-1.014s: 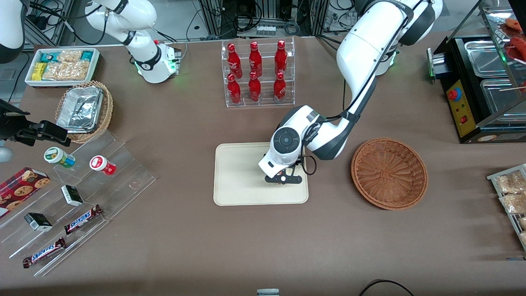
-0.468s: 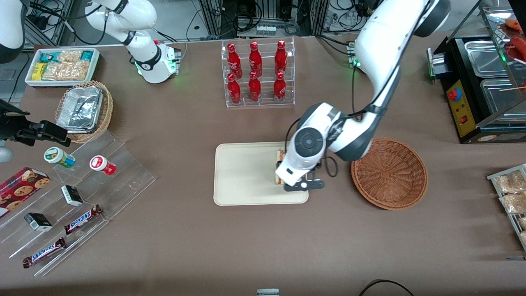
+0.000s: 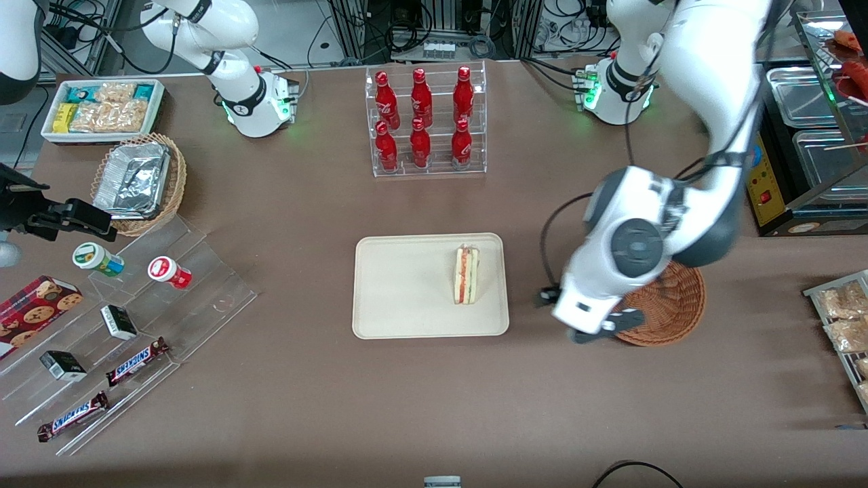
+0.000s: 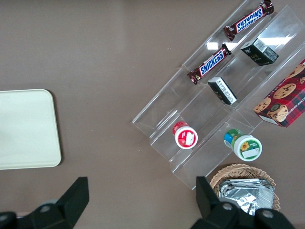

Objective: Place sandwich from basket to tray

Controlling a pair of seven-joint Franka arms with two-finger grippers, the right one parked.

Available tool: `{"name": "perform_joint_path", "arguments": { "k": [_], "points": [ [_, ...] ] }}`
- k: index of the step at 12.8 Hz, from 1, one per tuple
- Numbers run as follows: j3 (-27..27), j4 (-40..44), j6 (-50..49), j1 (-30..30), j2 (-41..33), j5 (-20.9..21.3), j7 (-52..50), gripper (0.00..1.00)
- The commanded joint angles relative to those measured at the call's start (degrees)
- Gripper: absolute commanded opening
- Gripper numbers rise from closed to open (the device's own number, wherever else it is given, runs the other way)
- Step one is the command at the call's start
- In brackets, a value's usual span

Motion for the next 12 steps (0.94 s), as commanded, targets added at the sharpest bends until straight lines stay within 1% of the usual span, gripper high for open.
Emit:
{"name": "perform_joint_path", "arguments": {
  "k": [1,3,6,7,9,12],
  "points": [
    [-0.6,-1.1,-3.4,4.7,-4.6,-0.8,4.8,1.0],
    [-0.6,-1.1,-7.4,8.3,-6.3,-0.9,12.0,1.0],
    [-0.5,-0.8,-13.7,11.3,-9.5,-0.7,27.1,1.0],
    [-0.3,-0.8,-15.5,11.4,-10.5,-0.4,30.7,1.0],
    [-0.3,-0.9,-17.2,14.1,-13.5,-0.9,32.7,1.0],
    [-0.3,-0.9,-24.3,14.7,-18.0,-1.1,36.6,1.0]
  ]
}}
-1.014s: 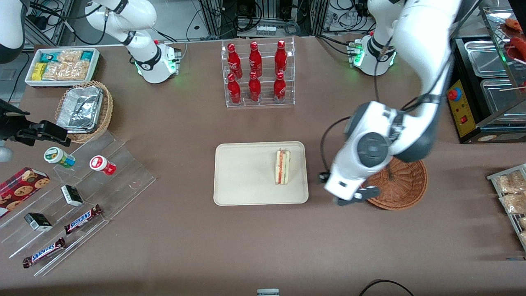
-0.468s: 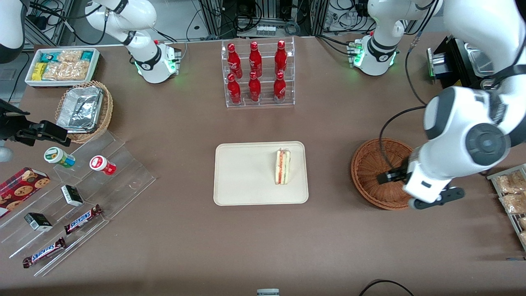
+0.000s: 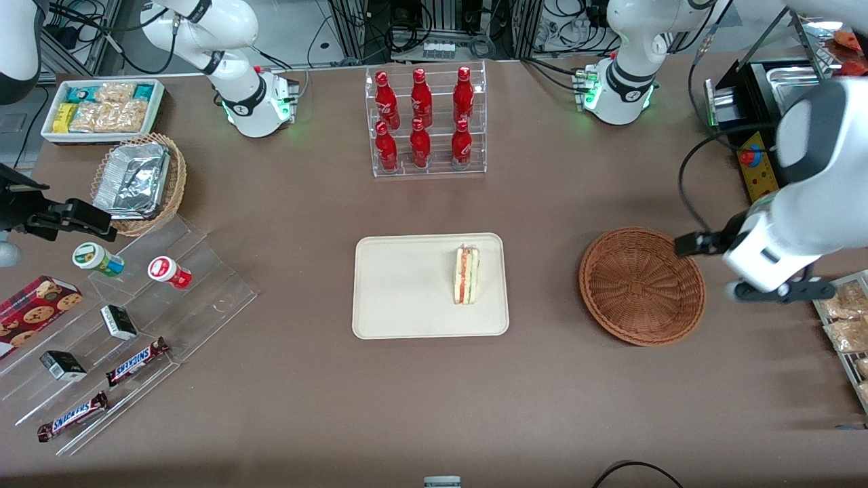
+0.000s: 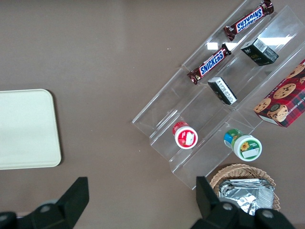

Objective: Place sandwich from basket to tray

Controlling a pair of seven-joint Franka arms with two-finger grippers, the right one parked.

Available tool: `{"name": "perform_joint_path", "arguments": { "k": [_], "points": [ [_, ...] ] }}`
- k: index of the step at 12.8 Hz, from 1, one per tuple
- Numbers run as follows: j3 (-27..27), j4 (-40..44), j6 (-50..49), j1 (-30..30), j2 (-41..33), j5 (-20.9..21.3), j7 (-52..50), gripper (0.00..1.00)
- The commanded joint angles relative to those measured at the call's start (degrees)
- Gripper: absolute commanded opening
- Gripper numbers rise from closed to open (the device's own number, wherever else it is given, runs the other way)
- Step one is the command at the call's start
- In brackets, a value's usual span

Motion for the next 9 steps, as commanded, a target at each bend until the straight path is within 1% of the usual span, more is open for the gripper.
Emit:
{"name": "perform_joint_path", "arguments": {
  "k": [1,4,6,8,9],
  "points": [
    [0.0,-1.0,-4.1,1.5,-4.6,-1.1,2.8,1.0],
    [1.3,-1.0,-4.2,1.8,-7.5,-0.7,2.0,1.0],
    [1.5,-1.1,-4.3,1.8,-8.4,0.0,2.0,1.0],
    [1.7,-1.2,-4.3,1.8,-8.4,1.6,2.1,1.0],
    [1.7,-1.2,-4.2,1.8,-8.3,1.6,2.0,1.0]
  ]
}}
